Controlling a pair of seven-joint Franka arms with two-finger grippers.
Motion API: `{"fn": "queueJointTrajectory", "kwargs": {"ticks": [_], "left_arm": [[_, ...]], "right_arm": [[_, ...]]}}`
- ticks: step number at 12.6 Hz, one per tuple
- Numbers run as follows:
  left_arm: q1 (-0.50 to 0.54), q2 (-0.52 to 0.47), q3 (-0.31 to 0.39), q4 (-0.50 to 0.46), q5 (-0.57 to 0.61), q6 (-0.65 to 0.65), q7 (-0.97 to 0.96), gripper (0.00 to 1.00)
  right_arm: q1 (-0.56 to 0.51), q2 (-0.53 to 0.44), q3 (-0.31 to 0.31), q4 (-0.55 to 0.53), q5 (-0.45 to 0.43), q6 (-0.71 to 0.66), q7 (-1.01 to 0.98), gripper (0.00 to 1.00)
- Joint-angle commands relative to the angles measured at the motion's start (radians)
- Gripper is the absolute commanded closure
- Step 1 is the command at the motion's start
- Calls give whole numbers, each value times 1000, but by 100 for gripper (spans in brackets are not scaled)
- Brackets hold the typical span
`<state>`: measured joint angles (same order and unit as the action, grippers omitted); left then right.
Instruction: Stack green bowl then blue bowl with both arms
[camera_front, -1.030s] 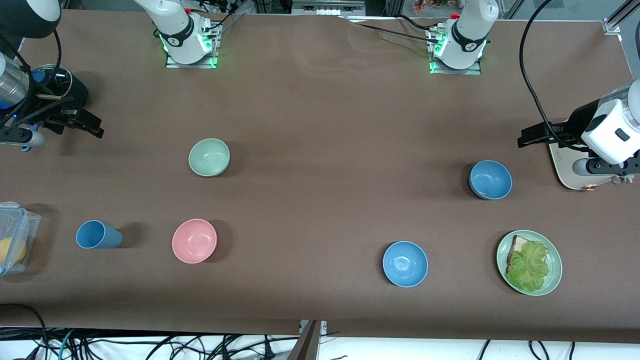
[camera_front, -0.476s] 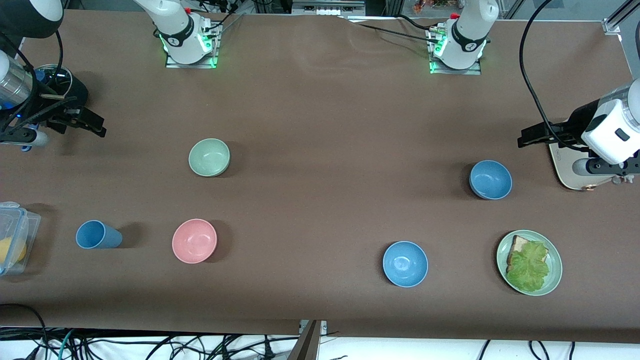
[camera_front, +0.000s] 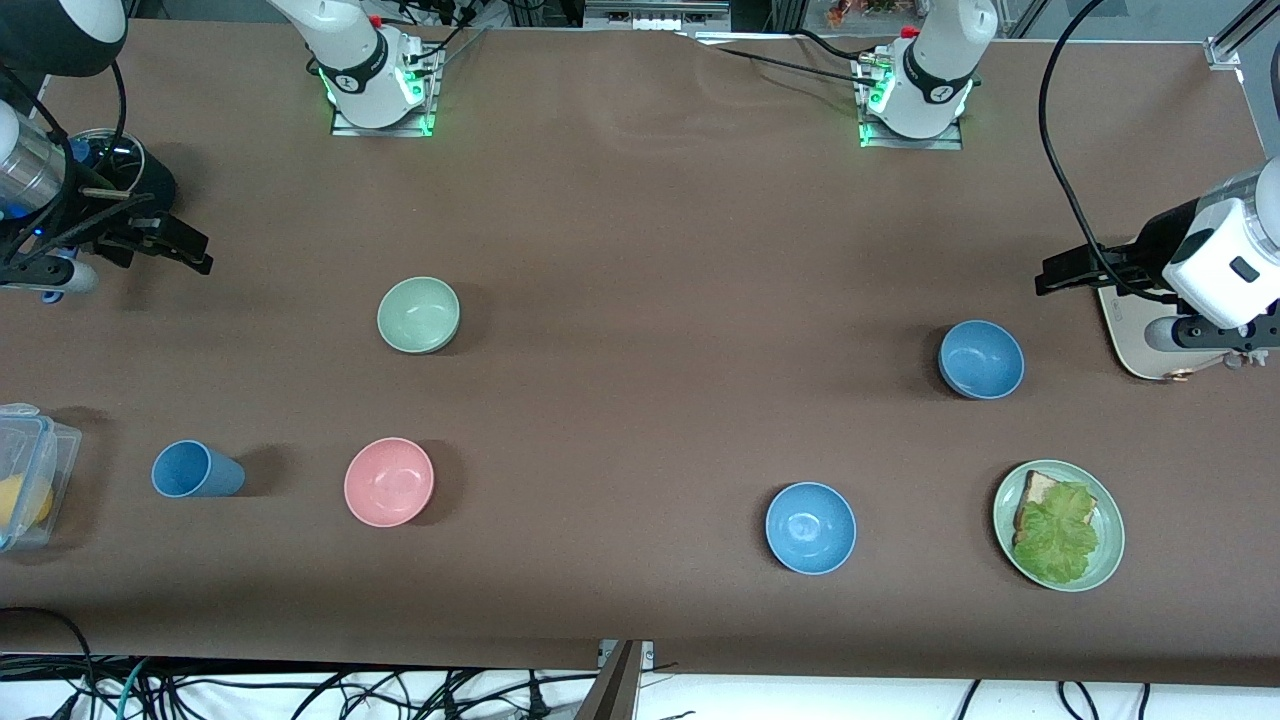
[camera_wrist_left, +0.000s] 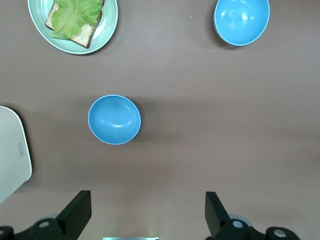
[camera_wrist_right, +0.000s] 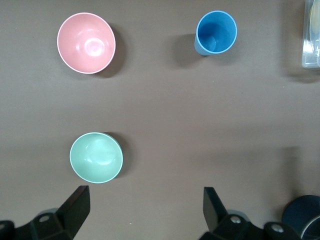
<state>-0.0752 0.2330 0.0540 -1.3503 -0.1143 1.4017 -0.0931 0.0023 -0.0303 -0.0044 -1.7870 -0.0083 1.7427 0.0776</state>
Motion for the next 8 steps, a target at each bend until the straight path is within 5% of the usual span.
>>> {"fn": "queueJointTrajectory", "kwargs": {"ticks": [1,8], "left_arm": [[-5,-4,-2,-3,15,-1,-7,0],[-5,-4,-2,-3,15,-1,-10,0]], "right_arm": [[8,13,-6,32,13,-23,-15,0],[16,18,0,32,13,-72,1,0]]}}
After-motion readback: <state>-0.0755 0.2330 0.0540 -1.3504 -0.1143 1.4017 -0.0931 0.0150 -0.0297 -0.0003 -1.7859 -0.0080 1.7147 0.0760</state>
